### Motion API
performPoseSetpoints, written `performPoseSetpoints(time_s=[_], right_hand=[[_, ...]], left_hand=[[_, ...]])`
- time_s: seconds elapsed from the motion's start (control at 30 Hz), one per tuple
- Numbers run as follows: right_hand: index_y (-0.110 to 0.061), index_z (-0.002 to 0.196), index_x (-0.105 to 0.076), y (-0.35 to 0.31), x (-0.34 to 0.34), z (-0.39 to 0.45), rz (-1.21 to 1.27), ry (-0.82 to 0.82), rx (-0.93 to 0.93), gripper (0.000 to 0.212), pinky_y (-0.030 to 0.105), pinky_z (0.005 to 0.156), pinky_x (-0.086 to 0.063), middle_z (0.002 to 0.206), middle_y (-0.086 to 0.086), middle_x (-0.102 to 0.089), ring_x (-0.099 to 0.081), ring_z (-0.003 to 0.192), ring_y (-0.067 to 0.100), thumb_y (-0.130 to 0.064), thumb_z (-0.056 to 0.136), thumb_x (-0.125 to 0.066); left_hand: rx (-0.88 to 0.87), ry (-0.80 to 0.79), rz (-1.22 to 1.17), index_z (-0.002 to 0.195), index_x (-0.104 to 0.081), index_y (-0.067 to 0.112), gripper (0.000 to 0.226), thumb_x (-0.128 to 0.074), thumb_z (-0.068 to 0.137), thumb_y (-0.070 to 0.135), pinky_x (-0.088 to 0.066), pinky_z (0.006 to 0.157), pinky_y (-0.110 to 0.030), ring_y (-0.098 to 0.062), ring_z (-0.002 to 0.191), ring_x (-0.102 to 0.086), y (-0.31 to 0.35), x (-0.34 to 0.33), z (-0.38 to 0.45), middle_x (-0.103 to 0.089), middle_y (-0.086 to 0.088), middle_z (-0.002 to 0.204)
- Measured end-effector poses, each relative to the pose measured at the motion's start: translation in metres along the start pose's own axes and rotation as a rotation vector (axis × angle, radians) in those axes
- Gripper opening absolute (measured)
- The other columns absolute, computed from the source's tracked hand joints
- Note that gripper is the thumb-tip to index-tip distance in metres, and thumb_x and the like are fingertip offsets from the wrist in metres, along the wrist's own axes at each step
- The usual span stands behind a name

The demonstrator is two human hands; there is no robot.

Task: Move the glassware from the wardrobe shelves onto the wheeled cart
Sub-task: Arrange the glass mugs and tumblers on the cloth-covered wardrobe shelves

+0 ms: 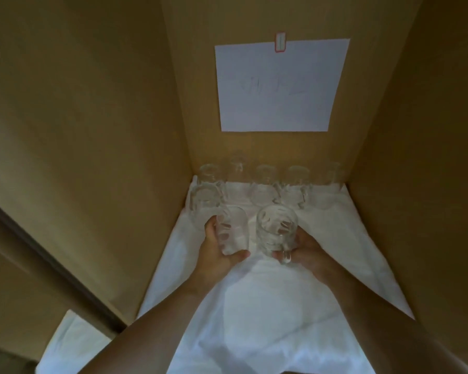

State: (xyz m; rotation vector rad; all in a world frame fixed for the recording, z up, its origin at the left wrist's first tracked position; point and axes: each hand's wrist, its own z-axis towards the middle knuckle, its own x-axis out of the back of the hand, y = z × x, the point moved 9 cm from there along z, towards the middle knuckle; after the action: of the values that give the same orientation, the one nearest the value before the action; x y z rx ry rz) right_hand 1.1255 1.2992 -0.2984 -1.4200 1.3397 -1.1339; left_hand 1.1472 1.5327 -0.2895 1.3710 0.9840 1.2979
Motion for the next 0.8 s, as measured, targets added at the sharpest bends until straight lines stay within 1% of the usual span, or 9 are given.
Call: performPoseSetpoints(time_s=[0.1, 0.2, 0.33, 0.43, 0.53, 0.6, 0.67, 0.73, 0.8], right_hand=[[-0.023, 0.119, -0.069, 0.004, 0.006, -0.004, 0.047, 0.073, 0.002, 0.073, 0.024, 0.075, -0.057, 0.111, -0.005, -0.076, -0.071, 0.102, 0.009, 0.003, 0.056, -0.093], [-0.02, 0.123, -0.068, 0.005, 0.015, -0.008, 0.089, 0.103, 0.037, 0.085, 0.028, 0.082, -0.058, 0.113, -0.003, -0.076, -0.071, 0.105, 0.013, -0.008, 0.044, -0.096], [-0.018, 0.127, -0.067, 0.003, 0.024, -0.014, 0.16, 0.105, 0.072, 0.099, 0.034, 0.096, -0.055, 0.118, -0.002, -0.075, -0.069, 0.111, 0.016, -0.025, 0.033, -0.095], [-0.02, 0.122, -0.069, 0.001, 0.027, -0.015, 0.196, 0.144, 0.075, 0.095, 0.024, 0.086, -0.055, 0.113, -0.005, -0.076, -0.071, 0.106, 0.011, -0.028, 0.03, -0.093], [-0.021, 0.118, -0.071, 0.001, 0.028, -0.013, 0.228, 0.154, 0.078, 0.086, 0.021, 0.084, -0.054, 0.111, -0.005, -0.077, -0.071, 0.104, 0.011, -0.02, 0.035, -0.095], [-0.019, 0.119, -0.071, 0.005, 0.031, -0.011, 0.258, 0.157, 0.069, 0.085, 0.023, 0.085, -0.055, 0.112, -0.002, -0.076, -0.071, 0.106, 0.013, -0.012, 0.038, -0.096], [-0.018, 0.117, -0.072, 0.009, 0.034, -0.009, 0.277, 0.165, 0.07, 0.076, 0.025, 0.085, -0.056, 0.113, 0.001, -0.076, -0.071, 0.107, 0.016, -0.006, 0.046, -0.093], [-0.019, 0.112, -0.074, 0.011, 0.035, -0.007, 0.272, 0.16, 0.072, 0.063, 0.033, 0.092, -0.056, 0.112, 0.002, -0.076, -0.071, 0.109, 0.02, 0.002, 0.055, -0.091], [-0.021, 0.113, -0.074, 0.011, 0.035, -0.006, 0.272, 0.147, 0.069, 0.061, 0.039, 0.098, -0.053, 0.113, 0.002, -0.076, -0.07, 0.111, 0.022, -0.007, 0.056, -0.091]], left_hand=[[0.034, -0.043, 0.06, 0.143, -0.025, 0.026, 0.105, -0.093, 0.063, 0.015, -0.05, 0.1, -0.033, -0.019, 0.125, -0.054, 0.001, -0.005, 0.005, -0.049, 0.01, 0.134], [0.055, -0.041, 0.13, 0.128, -0.029, 0.026, 0.089, -0.091, 0.065, 0.013, -0.051, 0.087, -0.028, -0.021, 0.119, -0.055, 0.007, -0.004, 0.011, -0.049, 0.01, 0.126], [-0.001, -0.007, 0.209, 0.122, -0.037, 0.033, 0.088, -0.097, 0.058, 0.021, -0.048, 0.076, -0.025, -0.015, 0.101, -0.057, 0.031, -0.001, 0.021, -0.055, 0.012, 0.116], [-0.093, 0.055, 0.254, 0.122, -0.043, 0.044, 0.087, -0.096, 0.055, 0.029, -0.048, 0.077, -0.023, -0.006, 0.097, -0.055, 0.06, 0.005, 0.027, -0.056, 0.018, 0.112], [-0.158, 0.148, 0.324, 0.128, -0.05, 0.043, 0.088, -0.091, 0.05, 0.043, -0.044, 0.081, -0.019, -0.009, 0.104, -0.057, 0.09, 0.019, 0.041, -0.059, 0.019, 0.113], [-0.199, 0.159, 0.405, 0.132, -0.051, 0.041, 0.094, -0.083, 0.045, 0.054, -0.048, 0.094, -0.028, -0.015, 0.114, -0.059, 0.108, 0.025, 0.054, -0.063, 0.01, 0.122], [-0.25, 0.112, 0.543, 0.137, -0.045, 0.045, 0.098, -0.079, 0.046, 0.057, -0.046, 0.106, -0.043, -0.022, 0.126, -0.053, 0.123, 0.024, 0.066, -0.058, 0.003, 0.135], [-0.297, 0.038, 0.75, 0.141, -0.046, 0.045, 0.098, -0.082, 0.049, 0.052, -0.044, 0.107, -0.048, -0.026, 0.129, -0.041, 0.134, 0.018, 0.078, -0.044, 0.003, 0.14], [-0.354, -0.057, 0.998, 0.145, -0.048, 0.038, 0.1, -0.088, 0.053, 0.043, -0.048, 0.099, -0.049, -0.026, 0.121, -0.036, 0.143, 0.005, 0.09, -0.037, 0.003, 0.134]])
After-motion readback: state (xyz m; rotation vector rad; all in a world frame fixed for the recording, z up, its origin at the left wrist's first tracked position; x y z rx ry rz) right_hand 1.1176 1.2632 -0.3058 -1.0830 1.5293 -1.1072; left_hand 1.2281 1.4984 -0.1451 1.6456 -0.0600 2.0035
